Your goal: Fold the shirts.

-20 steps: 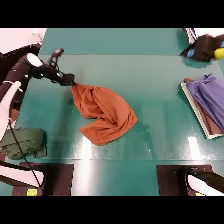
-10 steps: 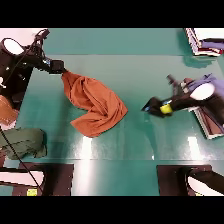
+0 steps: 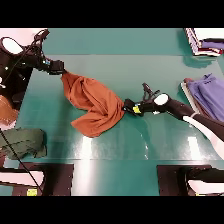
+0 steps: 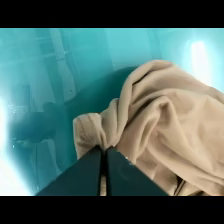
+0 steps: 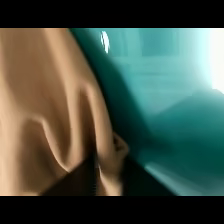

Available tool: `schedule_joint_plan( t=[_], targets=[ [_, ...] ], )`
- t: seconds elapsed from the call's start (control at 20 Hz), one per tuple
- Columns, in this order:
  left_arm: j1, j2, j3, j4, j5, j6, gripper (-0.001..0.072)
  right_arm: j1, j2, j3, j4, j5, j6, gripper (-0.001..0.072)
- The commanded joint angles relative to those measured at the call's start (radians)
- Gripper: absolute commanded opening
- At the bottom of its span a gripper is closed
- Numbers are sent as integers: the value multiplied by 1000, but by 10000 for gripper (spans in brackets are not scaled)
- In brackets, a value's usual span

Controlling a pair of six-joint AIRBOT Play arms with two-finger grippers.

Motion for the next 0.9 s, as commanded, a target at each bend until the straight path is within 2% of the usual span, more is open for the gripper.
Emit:
schedule_joint_plan(
  t=[0.0, 0.2, 0.45, 0.6, 0.85],
  targets=[
    [1, 3, 5, 0, -11, 0, 23, 9, -72, 110, 6, -32, -59, 21],
    [1, 121, 60, 29, 2, 0, 23, -74, 32, 237, -227, 72, -61, 20],
    [0, 374, 232, 28, -24, 0, 23, -249, 318, 491, -447, 340, -61, 20],
    [0, 532, 296, -13, -29, -1, 23, -299, 460, 634, -517, 477, -61, 20],
    [0, 738, 327, -53, -20, -8, 23, -356, 611, 815, -517, 616, -61, 19]
  ],
)
